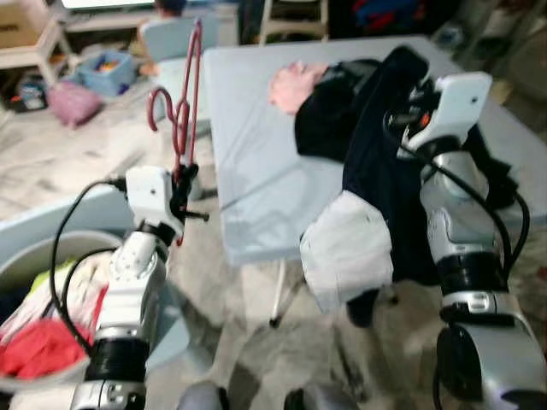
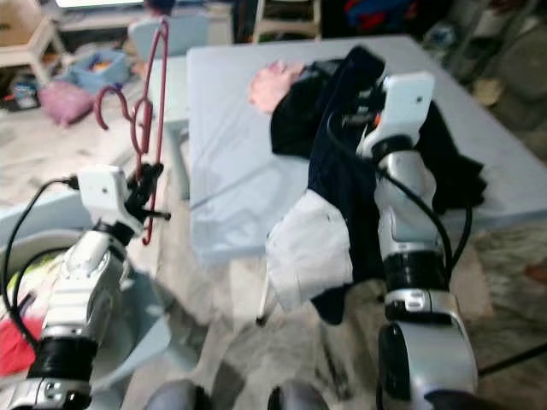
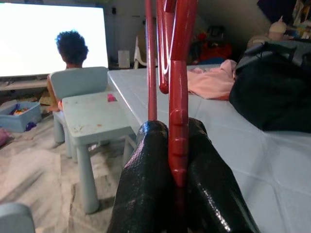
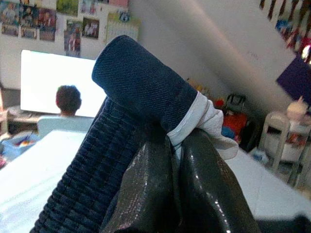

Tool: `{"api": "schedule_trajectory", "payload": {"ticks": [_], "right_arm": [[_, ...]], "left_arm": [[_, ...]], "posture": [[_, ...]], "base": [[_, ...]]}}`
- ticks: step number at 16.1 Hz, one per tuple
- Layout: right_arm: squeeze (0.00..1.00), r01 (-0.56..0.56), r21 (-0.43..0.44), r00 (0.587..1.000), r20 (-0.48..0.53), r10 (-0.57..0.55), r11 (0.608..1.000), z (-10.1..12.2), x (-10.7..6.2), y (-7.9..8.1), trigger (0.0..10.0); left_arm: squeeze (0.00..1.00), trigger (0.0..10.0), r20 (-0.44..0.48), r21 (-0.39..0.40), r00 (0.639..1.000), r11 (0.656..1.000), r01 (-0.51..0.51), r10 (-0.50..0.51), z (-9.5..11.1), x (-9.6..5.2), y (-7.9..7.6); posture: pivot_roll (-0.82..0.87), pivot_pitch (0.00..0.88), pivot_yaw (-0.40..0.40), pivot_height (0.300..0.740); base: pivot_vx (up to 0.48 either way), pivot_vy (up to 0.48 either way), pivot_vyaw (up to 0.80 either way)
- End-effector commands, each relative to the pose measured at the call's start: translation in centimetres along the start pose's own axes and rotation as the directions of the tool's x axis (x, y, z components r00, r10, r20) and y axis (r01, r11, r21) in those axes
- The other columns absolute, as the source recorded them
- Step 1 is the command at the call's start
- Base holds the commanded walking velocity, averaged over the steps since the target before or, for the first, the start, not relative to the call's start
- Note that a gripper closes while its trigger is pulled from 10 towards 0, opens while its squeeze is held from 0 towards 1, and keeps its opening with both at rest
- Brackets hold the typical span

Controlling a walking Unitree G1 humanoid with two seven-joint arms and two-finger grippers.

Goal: Hang hanger

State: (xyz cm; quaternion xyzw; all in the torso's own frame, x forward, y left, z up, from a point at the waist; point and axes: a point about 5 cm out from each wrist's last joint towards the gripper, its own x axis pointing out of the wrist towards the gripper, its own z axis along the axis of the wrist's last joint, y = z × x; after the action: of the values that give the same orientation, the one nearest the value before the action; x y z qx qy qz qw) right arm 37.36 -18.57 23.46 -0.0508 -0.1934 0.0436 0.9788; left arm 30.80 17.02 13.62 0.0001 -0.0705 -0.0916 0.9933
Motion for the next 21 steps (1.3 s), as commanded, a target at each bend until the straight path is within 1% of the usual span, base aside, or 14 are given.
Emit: {"api": "schedule_trajectory", "payload": {"ticks": [1,5,6,7,10,12,14,15,16,17,18,19,20,21], "right_arm": [[0.00,-0.043,-0.008,0.997,0.063,0.043,0.999,1.6,1.5,1.1,10.0],[0.00,-0.137,-0.013,0.986,0.092,0.138,0.990,5.2,6.2,2.9,10.0],[0.00,-0.148,-0.053,0.981,0.116,0.153,0.988,7.4,7.7,3.6,10.0],[0.00,-0.124,-0.023,0.981,0.150,0.126,0.992,10.5,9.1,3.8,10.0],[0.00,-0.040,-0.092,0.965,0.255,0.062,0.995,16.1,10.5,3.5,10.0],[0.00,0.049,-0.166,0.961,0.276,-0.002,0.985,16.9,10.5,2.5,10.0],[0.00,0.155,-0.221,0.975,0.188,-0.114,0.963,14.1,10.1,0.3,10.0],[0.00,0.197,-0.264,0.980,0.056,-0.188,0.944,10.0,9.1,-1.3,10.0],[0.00,0.201,-0.260,0.979,0.023,-0.202,0.944,9.0,8.8,-1.6,10.0],[1.00,0.228,-0.269,0.958,-0.110,-0.265,0.936,5.0,7.2,-2.9,10.0],[1.00,0.238,-0.275,0.947,-0.148,-0.286,0.931,3.8,6.7,-3.2,10.0],[1.00,0.245,-0.273,0.919,-0.241,-0.313,0.930,0.9,5.2,-3.7,10.0],[1.00,0.228,-0.259,0.886,-0.345,-0.310,0.939,-2.9,2.8,-3.9,10.0],[1.00,0.230,-0.249,0.870,-0.381,-0.313,0.941,-4.1,1.9,-4.1,10.0]], "left_arm": [[0.00,10.0,0.000,0.017,1.000,1.000,-0.023,0.023,0.3,-0.2,0.6],[0.00,10.0,0.004,0.027,0.999,0.998,-0.052,0.052,0.3,-0.6,0.8],[0.00,10.0,0.008,0.026,0.997,0.997,-0.076,0.075,0.3,-1.0,1.0],[0.00,10.0,0.010,0.023,0.996,0.996,-0.091,0.091,0.3,-1.4,1.0],[0.00,10.0,0.008,0.025,0.993,0.993,-0.115,0.115,0.1,-2.0,1.0],[0.00,10.0,0.008,0.027,0.991,0.991,-0.132,0.132,0.1,-2.2,1.2],[0.00,10.0,0.001,0.025,0.991,0.991,-0.134,0.134,-0.1,-2.3,1.1],[0.00,10.0,-0.010,0.022,0.992,0.992,-0.122,0.122,-0.2,-2.2,1.0],[0.00,10.0,-0.012,0.022,0.993,0.993,-0.117,0.117,-0.3,-2.1,0.9],[0.00,10.0,-0.018,0.023,0.995,0.995,-0.100,0.101,-0.3,-1.9,0.7],[0.00,10.0,-0.020,0.023,0.995,0.995,-0.097,0.097,-0.3,-1.8,0.7],[0.00,10.0,-0.025,0.023,0.996,0.996,-0.088,0.089,-0.4,-1.7,0.6],[0.00,10.0,-0.052,0.026,0.997,0.998,-0.064,0.065,-0.8,-1.9,0.4],[0.00,10.0,-0.063,0.027,0.997,0.998,-0.052,0.053,-1.0,-2.0,0.2]], "posture": [[0.00,0.057,-0.045,0.740],[0.05,0.052,-0.093,0.740],[0.06,0.048,-0.109,0.740],[0.07,0.044,-0.127,0.740],[0.10,0.040,-0.156,0.740],[0.10,0.041,-0.162,0.740],[0.10,0.035,-0.156,0.740],[0.10,0.028,-0.146,0.740],[0.10,0.028,-0.146,0.740],[0.10,0.022,-0.133,0.740],[0.10,0.022,-0.133,0.740],[0.11,0.019,-0.125,0.740],[0.11,0.012,-0.117,0.740],[0.11,0.010,-0.111,0.740]], "base": [[0.000,0.000,0.00],[0.000,0.000,0.00],[0.000,0.000,0.00],[0.000,0.000,0.00],[0.000,0.000,0.00],[0.000,0.000,0.00],[0.000,0.000,0.00],[0.000,0.000,0.00],[0.000,0.000,0.00],[0.000,0.000,0.00],[0.000,0.000,0.00],[0.000,0.000,0.00],[0.000,0.000,0.00],[0.000,0.000,0.00]]}}
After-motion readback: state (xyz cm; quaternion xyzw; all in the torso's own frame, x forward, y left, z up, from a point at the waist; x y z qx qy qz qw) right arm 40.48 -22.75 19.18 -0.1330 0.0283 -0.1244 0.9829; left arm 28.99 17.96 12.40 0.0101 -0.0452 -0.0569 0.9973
